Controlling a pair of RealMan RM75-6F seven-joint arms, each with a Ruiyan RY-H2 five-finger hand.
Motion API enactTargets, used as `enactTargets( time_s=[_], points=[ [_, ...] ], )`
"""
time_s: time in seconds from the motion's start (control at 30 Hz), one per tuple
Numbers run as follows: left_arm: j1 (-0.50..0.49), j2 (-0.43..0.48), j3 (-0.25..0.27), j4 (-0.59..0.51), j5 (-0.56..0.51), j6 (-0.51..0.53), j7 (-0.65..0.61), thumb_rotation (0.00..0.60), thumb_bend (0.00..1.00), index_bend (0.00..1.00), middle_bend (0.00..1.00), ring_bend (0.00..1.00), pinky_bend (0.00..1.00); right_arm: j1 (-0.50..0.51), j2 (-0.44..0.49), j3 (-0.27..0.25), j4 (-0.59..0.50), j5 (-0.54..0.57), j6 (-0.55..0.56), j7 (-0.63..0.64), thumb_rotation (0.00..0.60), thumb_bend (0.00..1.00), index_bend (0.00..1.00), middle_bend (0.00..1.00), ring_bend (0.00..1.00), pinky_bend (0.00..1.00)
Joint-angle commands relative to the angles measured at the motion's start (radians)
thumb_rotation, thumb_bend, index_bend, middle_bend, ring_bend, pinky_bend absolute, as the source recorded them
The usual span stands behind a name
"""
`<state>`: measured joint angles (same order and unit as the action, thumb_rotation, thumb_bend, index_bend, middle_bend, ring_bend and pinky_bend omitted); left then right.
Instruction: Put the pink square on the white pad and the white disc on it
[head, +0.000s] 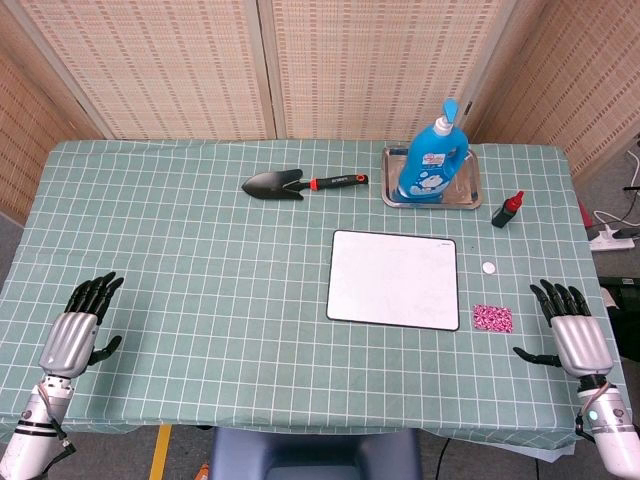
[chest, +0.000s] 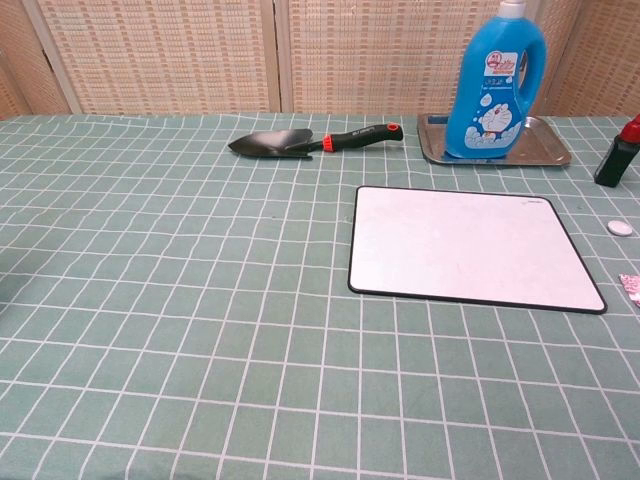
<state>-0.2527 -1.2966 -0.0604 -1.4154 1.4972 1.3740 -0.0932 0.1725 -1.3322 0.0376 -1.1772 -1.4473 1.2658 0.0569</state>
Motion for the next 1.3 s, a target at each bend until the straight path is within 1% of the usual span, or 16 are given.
enactTargets(
  time_s=[0.03,0.33,0.6,0.73,0.77,0.8,0.83,0.87,0.9,0.93,0.97,1.03,1.07,1.1,1.2,1.3],
  points=[
    [0.0,0.0,0.0,0.0,0.0,0.0,-0.002,0.6,0.23,0.0,0.0,0.0,0.0,0.002,-0.001,0.002,-0.002,0.002,-0.002,0.001,0.381,0.0,0.0,0.0,0.0,0.0],
    [0.0,0.002,0.002,0.0,0.003,0.002,-0.005,0.6,0.23,0.0,0.0,0.0,0.0,0.003,0.013,0.001,-0.019,-0.002,-0.001,0.027,0.38,0.0,0.0,0.0,0.0,0.0],
    [0.0,0.004,0.004,-0.004,0.005,0.003,-0.003,0.6,0.23,0.0,0.0,0.0,0.0,0.005,0.014,-0.004,-0.023,-0.006,-0.003,0.02,0.38,0.0,0.0,0.0,0.0,0.0],
    [0.001,0.004,0.003,-0.003,0.003,0.003,-0.003,0.6,0.23,0.0,0.0,0.0,0.0,0.006,0.022,-0.015,-0.037,-0.009,-0.019,0.014,0.383,0.0,0.0,0.0,0.0,0.0],
    [0.001,0.004,0.003,-0.002,0.002,0.003,-0.003,0.6,0.23,0.0,0.0,0.0,0.0,0.008,0.025,-0.019,-0.042,-0.012,-0.023,0.008,0.4,0.0,0.0,0.0,0.0,0.0],
    [0.001,0.004,0.003,-0.001,0.001,0.001,-0.004,0.6,0.23,0.0,0.0,0.0,0.0,0.009,0.028,-0.023,-0.045,-0.016,-0.025,-0.004,0.442,0.0,0.0,0.0,0.0,0.0],
    [0.001,0.004,0.002,-0.001,-0.001,0.0,-0.006,0.6,0.23,0.0,0.0,0.0,0.0,0.009,0.03,-0.027,-0.046,-0.02,-0.024,-0.029,0.507,0.0,0.0,0.0,0.0,0.0],
    [0.001,0.004,0.001,0.0,-0.001,0.001,-0.007,0.6,0.23,0.0,0.0,0.0,0.0,0.009,0.031,-0.029,-0.048,-0.021,-0.023,-0.051,0.556,0.0,0.0,0.0,0.0,0.0],
    [0.0,0.003,0.0,0.001,-0.001,0.001,-0.007,0.6,0.23,0.0,0.0,0.0,0.0,0.008,0.033,-0.031,-0.052,-0.02,-0.024,-0.076,0.591,0.0,0.0,0.0,0.0,0.0],
    [0.0,0.002,0.0,0.003,-0.001,0.002,-0.005,0.6,0.23,0.0,0.0,0.0,0.0,0.006,0.037,-0.032,-0.062,-0.011,-0.027,-0.113,0.6,0.01,0.0,0.0,0.0,0.0],
    [-0.001,0.001,0.0,0.004,0.0,0.001,-0.003,0.6,0.23,0.0,0.0,0.0,0.0,0.005,0.043,-0.032,-0.077,0.0,-0.035,-0.135,0.6,0.05,0.0,0.0,0.0,0.0],
    [-0.002,0.0,0.001,0.008,0.001,-0.001,-0.001,0.6,0.23,0.0,0.0,0.0,0.0,0.004,0.064,-0.029,-0.125,0.03,-0.058,-0.165,0.6,0.16,0.0,0.0,0.0,0.0],
    [-0.003,-0.001,0.001,0.009,0.001,-0.002,-0.001,0.6,0.23,0.0,0.0,0.0,0.0,0.005,0.073,-0.027,-0.14,0.04,-0.064,-0.179,0.6,0.23,0.0,0.0,0.0,0.0],
    [-0.004,-0.002,0.001,0.011,0.0,-0.004,-0.003,0.6,0.23,0.0,0.0,0.0,0.0,0.005,0.079,-0.023,-0.151,0.052,-0.069,-0.197,0.6,0.27,0.0,0.0,0.0,0.0],
    [-0.007,-0.002,0.001,0.018,-0.006,-0.015,-0.009,0.6,0.23,0.0,0.0,0.0,0.0,0.009,0.088,-0.011,-0.18,0.083,-0.078,-0.234,0.6,0.35,0.0,0.0,0.0,0.0],
    [-0.009,0.0,-0.006,0.012,-0.008,-0.013,-0.015,0.6,0.23,0.0,0.0,0.0,0.0,0.018,0.087,0.002,-0.187,0.115,-0.098,-0.259,0.6,0.37,0.0,0.0,0.0,0.0]
  ],
)
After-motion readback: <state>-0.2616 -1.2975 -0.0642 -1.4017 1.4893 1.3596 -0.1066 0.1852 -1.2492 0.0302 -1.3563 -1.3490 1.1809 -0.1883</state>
